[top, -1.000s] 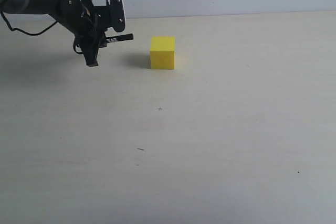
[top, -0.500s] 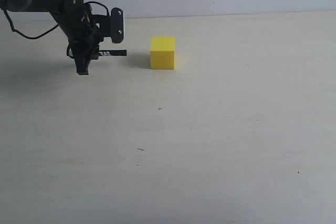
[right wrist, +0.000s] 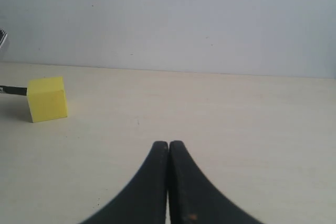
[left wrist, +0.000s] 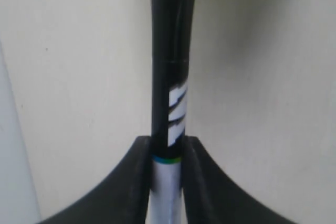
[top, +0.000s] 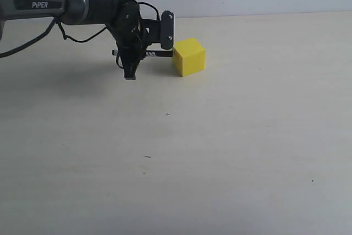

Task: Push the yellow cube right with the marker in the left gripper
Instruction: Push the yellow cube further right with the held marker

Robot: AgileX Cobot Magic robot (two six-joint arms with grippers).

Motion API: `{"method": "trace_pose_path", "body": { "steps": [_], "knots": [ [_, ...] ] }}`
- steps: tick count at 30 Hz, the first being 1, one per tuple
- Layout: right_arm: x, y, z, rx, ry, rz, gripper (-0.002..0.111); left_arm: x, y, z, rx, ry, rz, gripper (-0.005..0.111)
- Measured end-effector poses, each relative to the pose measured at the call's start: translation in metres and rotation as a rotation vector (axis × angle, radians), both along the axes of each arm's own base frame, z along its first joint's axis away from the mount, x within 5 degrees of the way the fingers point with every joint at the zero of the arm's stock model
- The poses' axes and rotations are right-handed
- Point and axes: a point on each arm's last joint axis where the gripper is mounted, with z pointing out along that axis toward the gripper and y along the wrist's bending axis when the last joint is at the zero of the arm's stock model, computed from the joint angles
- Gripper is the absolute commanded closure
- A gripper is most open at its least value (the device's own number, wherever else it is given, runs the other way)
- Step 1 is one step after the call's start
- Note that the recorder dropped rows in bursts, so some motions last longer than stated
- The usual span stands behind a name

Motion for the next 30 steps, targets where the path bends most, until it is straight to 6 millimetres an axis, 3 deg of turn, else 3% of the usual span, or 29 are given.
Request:
{"method": "trace_pose_path", "body": {
  "steps": [5,8,12,17,20,30],
  "knots": [
    [0.000,0.000,0.000,0.000,0.000,0.000,0.108,0.008,0.023,0.001,0.027,0.026,0.089,0.107],
    [0.000,0.000,0.000,0.000,0.000,0.000,0.108,0.008,0.024,-0.005,0.035,0.042,0.098,0.107],
    [0.000,0.000,0.000,0.000,0.000,0.000,0.108,0.004,0.006,-0.014,0.003,0.016,0.044,0.107],
    [0.000,0.000,0.000,0.000,0.000,0.000,0.108,-0.005,-0.032,-0.022,-0.050,-0.037,-0.052,0.107],
    [0.000,0.000,0.000,0.000,0.000,0.000,0.108,-0.007,-0.040,-0.019,-0.045,-0.035,-0.059,0.107],
    [0.000,0.000,0.000,0.000,0.000,0.000,0.108,0.004,-0.011,-0.018,0.010,0.016,0.081,0.107]
  ]
}}
